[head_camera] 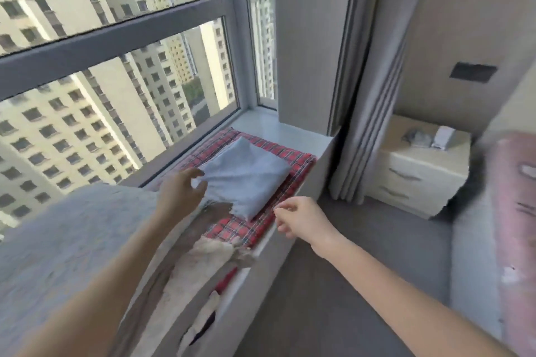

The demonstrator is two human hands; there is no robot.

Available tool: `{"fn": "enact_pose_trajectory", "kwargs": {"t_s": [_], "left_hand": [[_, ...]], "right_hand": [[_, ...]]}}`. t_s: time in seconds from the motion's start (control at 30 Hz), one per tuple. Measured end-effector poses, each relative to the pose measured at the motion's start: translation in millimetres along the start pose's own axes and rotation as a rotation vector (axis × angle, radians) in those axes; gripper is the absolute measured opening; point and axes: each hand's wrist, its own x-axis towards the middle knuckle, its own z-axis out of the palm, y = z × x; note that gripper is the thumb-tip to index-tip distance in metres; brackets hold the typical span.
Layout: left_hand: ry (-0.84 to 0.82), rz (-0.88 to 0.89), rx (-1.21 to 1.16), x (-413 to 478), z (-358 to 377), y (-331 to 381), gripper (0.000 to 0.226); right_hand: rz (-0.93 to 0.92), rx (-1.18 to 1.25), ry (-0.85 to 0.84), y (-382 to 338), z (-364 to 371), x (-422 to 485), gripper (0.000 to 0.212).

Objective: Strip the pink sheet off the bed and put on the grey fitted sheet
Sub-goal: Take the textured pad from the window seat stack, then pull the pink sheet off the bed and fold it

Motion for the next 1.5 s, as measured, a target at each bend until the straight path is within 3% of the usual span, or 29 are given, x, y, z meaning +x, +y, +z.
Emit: {"fn": "enact_pose_trajectory", "kwargs": {"t_s": [0.37, 0.5, 0.73, 1.0, 1.17, 1.33, 1.5], "left_hand": [[-0.357, 0.565, -0.1, 52.1, 198.4, 379.4, 0.019], [-0.462, 0.634, -0.225, 51.7, 249.3, 484.4, 0.024], [-0.618, 0.598, -0.41, 87.0, 326.9, 615.8, 0.022], [-0.848, 0.614, -0.479, 203.0, 437.8, 754.0, 0.017], [-0.917, 0.645, -0.417, 269.7, 514.2, 836.5, 0.013], [-0.979, 0.442, -0.434, 311.7, 611.9, 896.7, 0.012], [-0.987, 0.157, -0.486, 346.5, 722.4, 945.7, 0.018]], "right_hand": [[0.245, 0.208, 0.557, 136.6, -302.9, -32.3, 0.017], [0.315, 0.28, 0.732, 183.3, -386.6, -43.4, 0.018], [0.399, 0.383, 0.886, 246.9, -506.5, -10.8, 0.014], [0.516, 0.463, 1.08, 312.3, -650.2, 90.2, 0.016], [0.641, 0.504, 1.101, 359.0, -727.5, 161.7, 0.021], [0.733, 0.47, 1.039, 408.6, -801.1, 236.8, 0.026], [0.779, 0.252, 0.915, 459.4, -885.6, 326.2, 0.021]]}}
